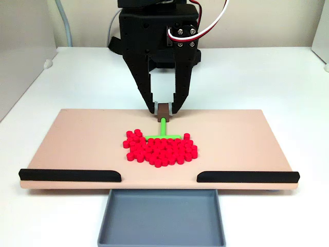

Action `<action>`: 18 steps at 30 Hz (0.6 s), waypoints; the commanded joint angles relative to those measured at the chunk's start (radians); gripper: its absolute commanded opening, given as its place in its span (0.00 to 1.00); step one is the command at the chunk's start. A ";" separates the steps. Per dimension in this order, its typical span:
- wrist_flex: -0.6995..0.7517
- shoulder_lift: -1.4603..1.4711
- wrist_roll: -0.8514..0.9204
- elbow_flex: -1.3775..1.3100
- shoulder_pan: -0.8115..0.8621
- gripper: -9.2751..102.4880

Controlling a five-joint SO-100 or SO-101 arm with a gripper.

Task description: Push granules from bottom to the grey container

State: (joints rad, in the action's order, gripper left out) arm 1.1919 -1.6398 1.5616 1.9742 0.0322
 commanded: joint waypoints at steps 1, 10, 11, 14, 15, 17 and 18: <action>-0.005 0.025 -0.009 -0.040 -0.008 0.08; -0.005 0.078 -0.006 -0.098 -0.012 0.08; -0.005 0.078 -0.005 -0.098 -0.014 0.08; -0.005 0.077 -0.005 -0.101 -0.015 0.08; -0.005 0.077 -0.002 -0.101 -0.015 0.08; -0.005 0.074 -0.002 -0.101 -0.017 0.08; -0.003 0.071 -0.002 -0.101 -0.018 0.08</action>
State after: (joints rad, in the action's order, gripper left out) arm 1.1919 -1.5662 1.5616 1.8883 0.0230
